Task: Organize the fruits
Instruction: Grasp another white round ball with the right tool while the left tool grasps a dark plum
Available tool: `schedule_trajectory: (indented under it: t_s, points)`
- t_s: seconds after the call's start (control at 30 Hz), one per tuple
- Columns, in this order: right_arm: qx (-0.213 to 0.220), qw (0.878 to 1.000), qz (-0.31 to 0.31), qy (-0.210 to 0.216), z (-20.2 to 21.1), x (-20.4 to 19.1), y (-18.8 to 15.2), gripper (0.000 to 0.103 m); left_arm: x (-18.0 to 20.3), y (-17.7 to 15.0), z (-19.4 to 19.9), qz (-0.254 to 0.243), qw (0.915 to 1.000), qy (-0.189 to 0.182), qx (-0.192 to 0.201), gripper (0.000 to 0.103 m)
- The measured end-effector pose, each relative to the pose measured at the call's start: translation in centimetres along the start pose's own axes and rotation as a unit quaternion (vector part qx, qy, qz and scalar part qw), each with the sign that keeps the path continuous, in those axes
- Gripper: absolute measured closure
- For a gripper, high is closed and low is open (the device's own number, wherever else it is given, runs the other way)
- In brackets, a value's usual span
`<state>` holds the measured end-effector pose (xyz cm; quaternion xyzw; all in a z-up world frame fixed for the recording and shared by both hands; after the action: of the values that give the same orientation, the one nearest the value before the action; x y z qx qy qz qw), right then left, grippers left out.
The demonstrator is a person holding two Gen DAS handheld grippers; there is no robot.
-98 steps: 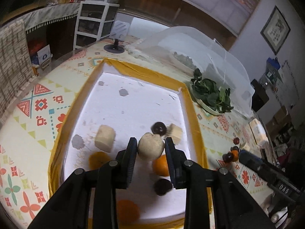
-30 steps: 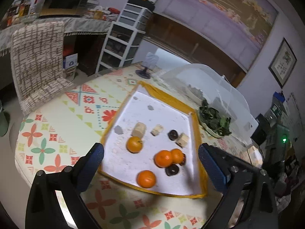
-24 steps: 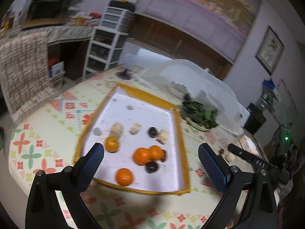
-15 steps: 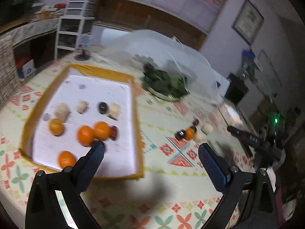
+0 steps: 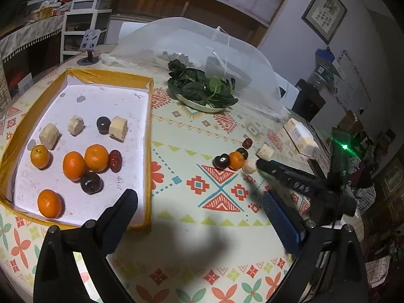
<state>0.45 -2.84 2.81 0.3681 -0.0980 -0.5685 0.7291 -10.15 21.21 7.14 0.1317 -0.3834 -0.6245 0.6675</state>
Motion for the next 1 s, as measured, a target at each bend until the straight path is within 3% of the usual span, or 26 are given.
schedule_trajectory:
  t_s: [0.3,0.47,0.63,0.83,1.0]
  points:
    - [-0.01,0.999,0.03,-0.042,-2.2,0.5,-0.5,0.056,-0.5,1.3,0.0,-0.003,1.0,-0.001,0.006,0.004]
    - [-0.012,0.999,0.013,-0.036,-3.3,0.9,-0.1,0.07,1.0,2.9,-2.2,-0.016,0.9998,-0.005,-0.012,0.004]
    - [-0.004,1.0,-0.013,-0.02,-3.0,1.9,-0.2,0.07,2.3,3.8,-4.8,-0.015,0.9992,-0.011,-0.034,0.004]
    - [0.016,0.998,-0.064,-0.016,-1.3,4.3,-0.1,0.07,5.0,4.2,-8.9,-0.058,0.9964,-0.005,-0.062,0.004]
    - [0.035,0.993,-0.11,-0.01,-0.2,6.6,0.2,0.07,7.5,4.1,-13.4,-0.121,0.9886,0.021,-0.087,0.004]
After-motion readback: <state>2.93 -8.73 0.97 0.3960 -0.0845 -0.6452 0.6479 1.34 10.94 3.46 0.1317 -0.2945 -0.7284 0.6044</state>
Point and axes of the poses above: each gripper's, at about its wrist camera, not at the fingertips, and z roughly against the way its jaws point, x to its right, y to its top, the point moved 1 cm from there along -z, roughly the way its jaws point, and after that the axes turned 3 degrees about -z, right-handed, at the moved point
